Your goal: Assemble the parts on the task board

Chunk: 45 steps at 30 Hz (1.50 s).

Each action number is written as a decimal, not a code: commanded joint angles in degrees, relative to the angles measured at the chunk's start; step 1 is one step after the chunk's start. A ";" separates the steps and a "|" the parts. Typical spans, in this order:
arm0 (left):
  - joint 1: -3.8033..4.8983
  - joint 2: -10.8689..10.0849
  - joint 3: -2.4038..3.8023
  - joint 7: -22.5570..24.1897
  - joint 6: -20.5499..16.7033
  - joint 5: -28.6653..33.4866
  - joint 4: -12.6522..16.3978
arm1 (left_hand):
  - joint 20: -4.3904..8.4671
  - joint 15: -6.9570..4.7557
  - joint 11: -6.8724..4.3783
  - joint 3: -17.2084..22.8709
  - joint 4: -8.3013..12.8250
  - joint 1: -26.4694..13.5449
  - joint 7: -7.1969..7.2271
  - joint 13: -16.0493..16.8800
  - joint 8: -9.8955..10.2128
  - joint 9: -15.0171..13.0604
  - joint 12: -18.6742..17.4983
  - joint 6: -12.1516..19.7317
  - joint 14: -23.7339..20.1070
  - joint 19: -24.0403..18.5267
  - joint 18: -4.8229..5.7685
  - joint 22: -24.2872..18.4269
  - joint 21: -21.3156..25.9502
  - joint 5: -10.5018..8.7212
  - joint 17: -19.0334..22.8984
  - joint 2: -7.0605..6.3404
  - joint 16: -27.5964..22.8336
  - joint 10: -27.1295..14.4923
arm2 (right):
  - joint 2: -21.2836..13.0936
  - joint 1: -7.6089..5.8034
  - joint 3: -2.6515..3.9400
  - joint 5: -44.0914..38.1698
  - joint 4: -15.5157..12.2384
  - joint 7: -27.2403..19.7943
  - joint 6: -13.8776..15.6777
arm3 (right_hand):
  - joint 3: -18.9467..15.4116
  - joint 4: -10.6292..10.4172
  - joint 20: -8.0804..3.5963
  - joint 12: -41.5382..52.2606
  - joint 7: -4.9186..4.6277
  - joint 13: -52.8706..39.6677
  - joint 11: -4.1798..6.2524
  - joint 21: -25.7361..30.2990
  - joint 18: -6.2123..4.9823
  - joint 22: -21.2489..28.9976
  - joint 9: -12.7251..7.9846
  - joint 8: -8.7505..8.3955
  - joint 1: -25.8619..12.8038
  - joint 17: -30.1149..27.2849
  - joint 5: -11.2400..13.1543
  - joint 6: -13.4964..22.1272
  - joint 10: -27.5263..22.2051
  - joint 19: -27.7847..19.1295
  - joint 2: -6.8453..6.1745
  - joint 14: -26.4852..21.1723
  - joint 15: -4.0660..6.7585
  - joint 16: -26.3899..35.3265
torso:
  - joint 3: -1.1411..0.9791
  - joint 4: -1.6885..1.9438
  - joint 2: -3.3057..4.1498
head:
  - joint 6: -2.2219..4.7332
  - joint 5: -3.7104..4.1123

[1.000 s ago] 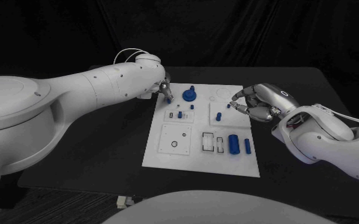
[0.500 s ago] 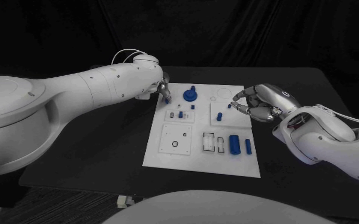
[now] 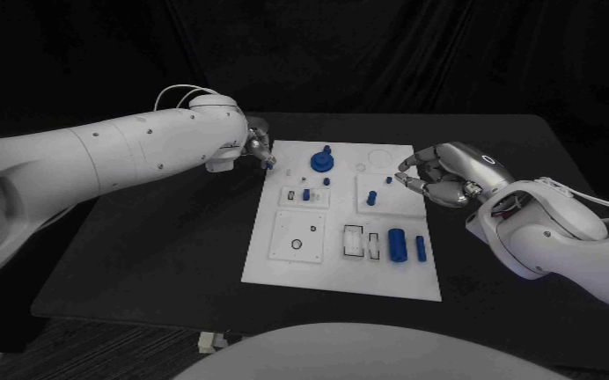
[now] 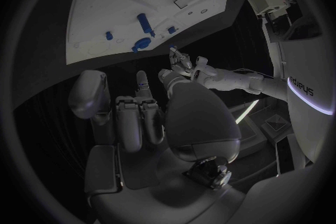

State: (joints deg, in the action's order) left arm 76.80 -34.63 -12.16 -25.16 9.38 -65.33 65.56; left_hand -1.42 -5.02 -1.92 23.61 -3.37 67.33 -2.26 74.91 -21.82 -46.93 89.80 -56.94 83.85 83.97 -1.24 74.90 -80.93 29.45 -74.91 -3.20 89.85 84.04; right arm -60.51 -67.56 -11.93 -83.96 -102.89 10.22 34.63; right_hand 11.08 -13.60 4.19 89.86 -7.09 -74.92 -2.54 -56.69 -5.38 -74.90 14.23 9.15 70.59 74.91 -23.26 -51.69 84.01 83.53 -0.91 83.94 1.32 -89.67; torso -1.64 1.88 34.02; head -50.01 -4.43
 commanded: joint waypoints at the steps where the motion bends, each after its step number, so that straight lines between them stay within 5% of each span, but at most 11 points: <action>1: 0.42 -1.43 0.04 -0.80 -5.85 6.65 2.56 | 0.34 -0.45 -0.56 1.13 0.36 -0.86 0.59 14.54 -0.16 -0.19 -0.63 0.20 6.15 1.87 -0.97 12.16 0.86 0.06 -15.09 0.06 0.15 5.44 | -0.24 0.13 0.03 -0.17 -0.20 0.37 -0.03 | 0.20 0.15 -0.01 0.14 -0.18 -15.08 0.02 0.20 -0.34 -7.42 -0.09 -0.37 0.42 13.25 -0.36 0.05 5.99 -0.36 -0.15 5.69 0.31 0.21 | -0.01 0.00 0.01 | 0.01 -0.28; 9: 0.84 -6.66 0.01 -3.29 -7.66 9.60 10.68 | 0.35 -0.41 -0.50 1.31 -0.53 -1.98 0.54 13.69 -0.19 -0.63 -1.90 0.61 6.15 1.33 -1.23 11.78 2.19 -0.55 -15.09 0.06 0.15 4.64 | -0.69 0.13 0.03 -0.11 -0.54 0.69 0.06 | 0.17 0.18 0.00 0.14 -0.18 -15.08 0.01 0.26 -0.35 -7.40 -0.09 -0.38 0.45 13.18 -0.38 0.02 5.99 -0.39 -0.26 5.67 0.30 0.23 | -0.07 0.03 0.00 | 0.01 0.00; 17: 0.72 -8.49 -0.02 -5.49 -7.11 10.01 13.79 | 0.34 -0.40 -0.51 1.29 -1.36 -2.77 0.58 12.96 -0.33 -0.87 -3.01 0.42 6.15 1.04 -1.36 11.60 2.85 -0.91 -15.09 0.25 0.15 3.96 | -0.74 0.12 0.03 0.40 -0.83 0.77 0.16 | 0.32 0.41 0.02 0.14 -0.15 -15.08 0.03 0.33 -0.36 -7.39 -0.11 -0.40 0.84 13.13 -0.76 -0.07 5.99 -0.44 -0.30 5.66 0.30 0.25 | -0.07 0.03 -0.01 | 0.01 -0.13; 45: -2.43 -6.34 -0.05 -5.12 -9.64 10.09 13.54 | 0.33 -0.40 -0.51 1.59 -1.61 -2.93 0.56 12.81 -0.31 -1.05 -3.25 0.56 6.15 0.62 -1.56 11.33 3.83 0.09 -15.09 0.39 0.15 3.81 | -0.73 0.13 0.02 0.51 -0.48 0.80 0.68 | 0.64 0.84 0.03 0.14 -0.17 -15.08 0.04 0.83 -0.44 -7.28 -0.18 -0.51 1.56 12.72 -1.77 -0.14 5.99 -0.58 -0.38 5.57 0.31 0.37 | -0.06 0.03 0.01 | 0.01 -0.45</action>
State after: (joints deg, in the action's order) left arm 74.49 -41.11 -12.25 -31.17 0.90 -55.70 79.08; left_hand -1.43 -5.21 -1.92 25.07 -4.75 64.92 -1.78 74.91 -21.84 -47.94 86.92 -56.39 84.05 83.97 -2.17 74.90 -77.38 29.29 -74.90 -3.00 89.85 84.04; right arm -61.24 -67.56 -11.93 -83.34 -103.36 10.36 34.69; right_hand 11.71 -12.97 4.40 89.86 -7.09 -74.91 -2.54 -56.24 -5.38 -74.93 14.13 8.92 71.50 74.91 -24.82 -51.69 84.01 83.31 -1.37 83.94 1.32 -89.68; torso -1.70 1.92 34.02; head -50.01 -4.80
